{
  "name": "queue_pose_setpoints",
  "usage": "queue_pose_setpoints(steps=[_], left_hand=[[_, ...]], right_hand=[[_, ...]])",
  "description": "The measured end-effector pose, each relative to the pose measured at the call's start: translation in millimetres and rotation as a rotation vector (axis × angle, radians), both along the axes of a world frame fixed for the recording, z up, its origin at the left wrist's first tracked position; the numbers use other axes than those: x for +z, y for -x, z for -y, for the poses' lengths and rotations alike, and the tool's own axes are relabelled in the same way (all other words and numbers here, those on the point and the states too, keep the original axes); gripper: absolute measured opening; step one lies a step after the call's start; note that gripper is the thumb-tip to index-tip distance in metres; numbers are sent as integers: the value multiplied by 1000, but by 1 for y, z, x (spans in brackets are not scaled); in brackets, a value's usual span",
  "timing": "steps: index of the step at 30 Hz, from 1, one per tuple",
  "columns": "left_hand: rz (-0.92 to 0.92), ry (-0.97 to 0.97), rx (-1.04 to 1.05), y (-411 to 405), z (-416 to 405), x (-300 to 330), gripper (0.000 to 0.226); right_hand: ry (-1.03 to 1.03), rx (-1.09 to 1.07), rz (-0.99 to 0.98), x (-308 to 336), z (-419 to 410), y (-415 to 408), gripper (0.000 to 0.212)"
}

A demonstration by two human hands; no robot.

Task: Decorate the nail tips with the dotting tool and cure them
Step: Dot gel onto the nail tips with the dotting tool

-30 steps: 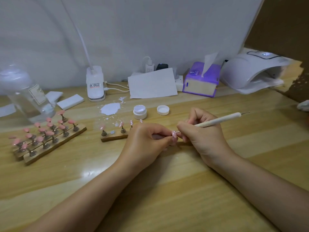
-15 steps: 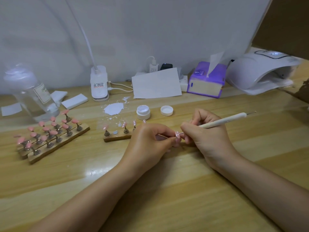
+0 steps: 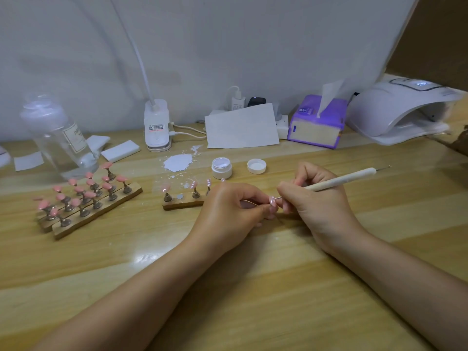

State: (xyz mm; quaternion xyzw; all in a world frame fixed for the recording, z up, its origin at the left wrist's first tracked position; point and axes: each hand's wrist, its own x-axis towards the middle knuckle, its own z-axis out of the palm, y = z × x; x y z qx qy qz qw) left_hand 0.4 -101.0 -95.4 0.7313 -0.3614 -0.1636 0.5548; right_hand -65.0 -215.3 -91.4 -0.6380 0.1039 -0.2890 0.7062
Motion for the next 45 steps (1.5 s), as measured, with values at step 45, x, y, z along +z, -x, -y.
queue_pose_setpoints(steps=[45], left_hand=[[-19,48,-46,-1,1,-3,9]], right_hand=[[-91,-217,37,-2,7,-4,42]])
